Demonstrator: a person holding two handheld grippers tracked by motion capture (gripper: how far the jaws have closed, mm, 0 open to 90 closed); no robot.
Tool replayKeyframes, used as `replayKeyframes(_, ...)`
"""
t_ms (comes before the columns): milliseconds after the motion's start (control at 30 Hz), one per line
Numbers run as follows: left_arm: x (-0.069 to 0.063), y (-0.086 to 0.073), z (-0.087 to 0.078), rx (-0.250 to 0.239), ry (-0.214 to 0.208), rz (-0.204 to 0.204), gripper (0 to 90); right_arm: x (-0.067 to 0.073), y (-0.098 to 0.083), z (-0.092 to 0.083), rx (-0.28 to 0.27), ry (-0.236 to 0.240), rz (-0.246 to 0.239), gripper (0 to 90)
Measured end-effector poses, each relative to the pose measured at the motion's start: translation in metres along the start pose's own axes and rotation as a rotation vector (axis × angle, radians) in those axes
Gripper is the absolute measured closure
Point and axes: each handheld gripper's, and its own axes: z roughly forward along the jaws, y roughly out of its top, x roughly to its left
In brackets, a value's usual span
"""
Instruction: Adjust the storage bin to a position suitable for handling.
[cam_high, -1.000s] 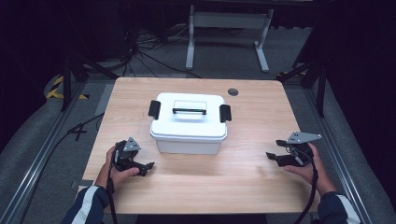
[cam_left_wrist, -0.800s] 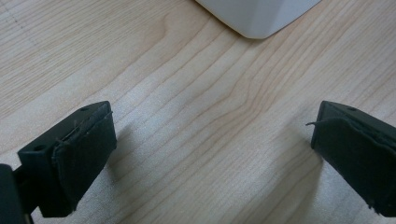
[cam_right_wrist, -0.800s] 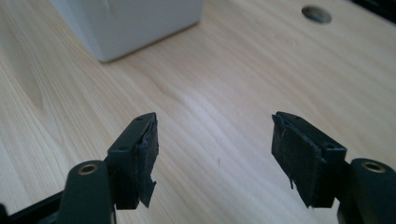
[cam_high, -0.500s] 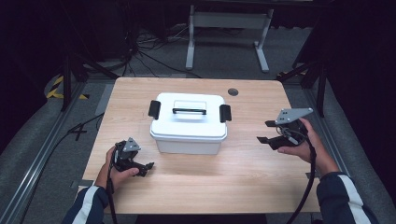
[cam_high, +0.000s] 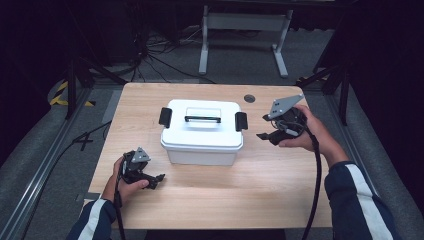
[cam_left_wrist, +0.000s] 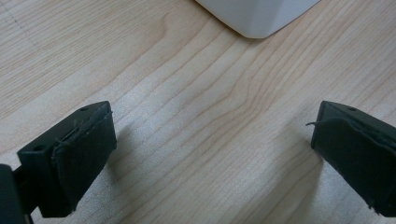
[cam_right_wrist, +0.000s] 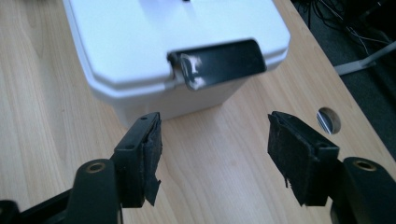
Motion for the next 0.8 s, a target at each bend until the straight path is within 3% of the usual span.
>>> replayKeyframes(400,0.000,0.000,0.000,0.000,-0.006,-0.004,0.4,-0.009,0.062,0.020,0.082,0.065,-0.109,44.5)
replayKeyframes(533,0.000,0.000,0.000,0.000,-0.006,-0.004,0.4,-0.005,0.085,0.033,0.118,0.085,-0.158,47.4)
replayKeyframes(800,0.000,-0.001,0.000,-0.009,-0.002,-0.007,0.5,0.004,0.115,0.053,0.163,0.111,-0.210,50.9)
